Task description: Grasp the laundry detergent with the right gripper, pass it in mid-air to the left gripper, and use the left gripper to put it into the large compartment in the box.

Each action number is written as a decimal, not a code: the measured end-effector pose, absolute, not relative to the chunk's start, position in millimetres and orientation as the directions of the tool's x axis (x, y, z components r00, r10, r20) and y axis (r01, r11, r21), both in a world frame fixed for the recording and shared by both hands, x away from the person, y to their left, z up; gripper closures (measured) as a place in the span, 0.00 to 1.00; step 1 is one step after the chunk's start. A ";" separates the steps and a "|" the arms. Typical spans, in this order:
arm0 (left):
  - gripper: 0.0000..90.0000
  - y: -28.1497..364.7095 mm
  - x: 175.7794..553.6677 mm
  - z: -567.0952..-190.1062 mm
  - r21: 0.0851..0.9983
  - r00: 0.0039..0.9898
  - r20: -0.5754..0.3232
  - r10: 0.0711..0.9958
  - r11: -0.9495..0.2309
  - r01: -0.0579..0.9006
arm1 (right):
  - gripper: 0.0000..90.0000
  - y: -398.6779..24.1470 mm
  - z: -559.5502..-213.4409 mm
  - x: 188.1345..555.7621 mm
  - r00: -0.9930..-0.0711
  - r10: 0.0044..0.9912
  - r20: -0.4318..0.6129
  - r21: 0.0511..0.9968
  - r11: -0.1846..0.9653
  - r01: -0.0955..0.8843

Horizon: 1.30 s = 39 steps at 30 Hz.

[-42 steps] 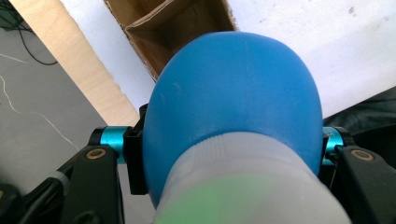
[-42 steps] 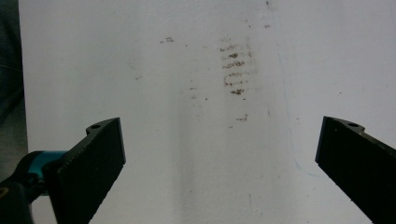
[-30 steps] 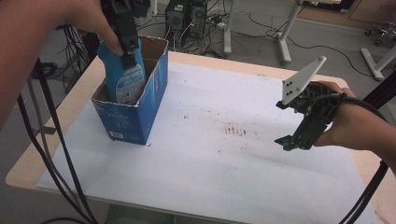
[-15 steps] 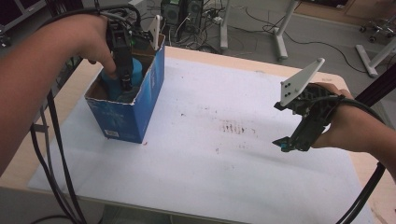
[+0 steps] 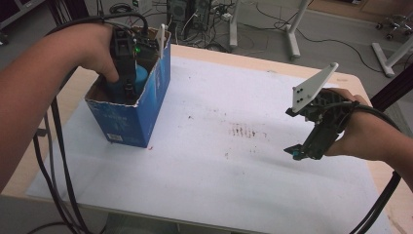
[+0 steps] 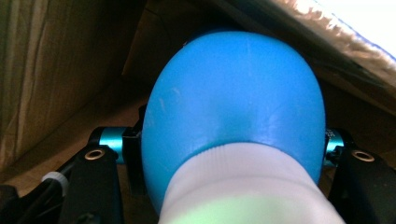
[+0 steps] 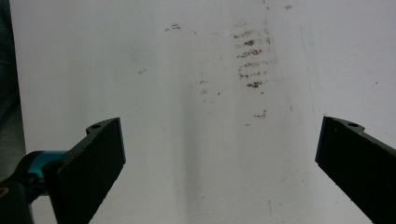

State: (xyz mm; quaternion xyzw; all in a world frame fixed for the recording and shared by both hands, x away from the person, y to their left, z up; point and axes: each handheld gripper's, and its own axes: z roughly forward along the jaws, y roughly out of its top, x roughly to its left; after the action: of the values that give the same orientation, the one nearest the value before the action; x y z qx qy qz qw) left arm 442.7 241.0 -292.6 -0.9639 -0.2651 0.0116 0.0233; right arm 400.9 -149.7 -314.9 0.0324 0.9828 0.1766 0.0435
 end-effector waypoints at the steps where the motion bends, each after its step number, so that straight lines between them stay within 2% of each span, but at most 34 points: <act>1: 0.42 240.5 442.6 -292.4 -0.055 0.860 -0.011 0.511 -0.859 0.510 | 0.01 -149.7 -315.3 401.0 -0.994 0.080 -0.073 0.349 0.936 0.049; 8: 0.30 241.8 441.3 -285.2 -0.040 0.844 0.005 0.536 -0.844 0.535 | 0.01 -148.9 -315.4 400.2 -0.994 0.078 -0.072 0.352 0.935 0.048; 14: 0.26 242.2 436.5 -267.6 -0.008 0.840 -0.021 0.542 -0.841 0.542 | 0.01 -151.1 -314.1 400.7 -0.994 0.080 -0.072 0.357 0.933 0.049; 22: 0.21 241.3 431.0 -235.9 0.012 0.831 0.028 0.556 -0.831 0.556 | 0.01 -152.9 -310.6 399.9 -0.994 0.077 -0.075 0.376 0.926 0.043; 34: 0.18 211.8 416.4 -198.9 0.022 0.880 0.046 0.472 -0.881 0.472 | 0.01 -158.4 -297.4 402.8 -0.994 0.083 -0.077 0.386 0.921 0.047; 39: 0.17 181.8 406.7 -188.5 0.043 0.925 0.019 0.379 -0.925 0.378 | 0.01 -161.4 -286.1 406.9 -0.994 0.077 -0.080 0.383 0.923 0.040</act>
State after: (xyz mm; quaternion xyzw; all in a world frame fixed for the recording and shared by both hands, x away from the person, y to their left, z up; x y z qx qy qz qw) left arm 406.7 181.8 -188.5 -0.9810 -0.1928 -0.0134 -0.0194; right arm 406.9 -161.4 -286.1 0.0299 0.9794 0.1943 0.0470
